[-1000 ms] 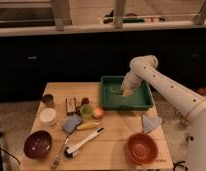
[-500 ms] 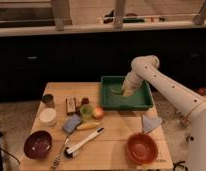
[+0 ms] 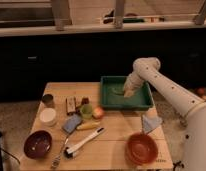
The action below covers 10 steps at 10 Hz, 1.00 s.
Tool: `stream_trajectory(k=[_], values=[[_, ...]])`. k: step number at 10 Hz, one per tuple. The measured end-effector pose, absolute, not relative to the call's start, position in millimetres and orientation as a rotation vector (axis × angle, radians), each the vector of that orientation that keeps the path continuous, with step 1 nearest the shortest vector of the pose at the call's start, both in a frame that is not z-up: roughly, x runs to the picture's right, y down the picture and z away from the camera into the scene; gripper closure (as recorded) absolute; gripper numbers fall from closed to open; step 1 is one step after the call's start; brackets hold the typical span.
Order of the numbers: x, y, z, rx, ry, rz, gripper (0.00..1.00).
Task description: Place pepper in tray
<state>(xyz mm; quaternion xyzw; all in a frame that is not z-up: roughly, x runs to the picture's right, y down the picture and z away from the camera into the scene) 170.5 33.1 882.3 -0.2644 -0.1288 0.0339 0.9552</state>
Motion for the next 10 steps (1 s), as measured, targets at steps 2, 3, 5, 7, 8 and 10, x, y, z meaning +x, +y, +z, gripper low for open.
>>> stream_trajectory(k=[2, 3, 5, 7, 8, 10], values=[[175.4, 35.1, 891.0, -0.543, -0.271, 0.081, 0.27], [177.1, 34.8, 892.7, -0.544, -0.274, 0.085, 0.22], [180.8, 33.9, 896.6, -0.543, -0.279, 0.093, 0.20], [181.5, 31.4, 900.4, -0.542, -0.284, 0.095, 0.20], [180.8, 29.5, 902.9, -0.542, -0.288, 0.094, 0.20], [183.2, 27.8, 903.6, -0.539, -0.292, 0.092, 0.20]])
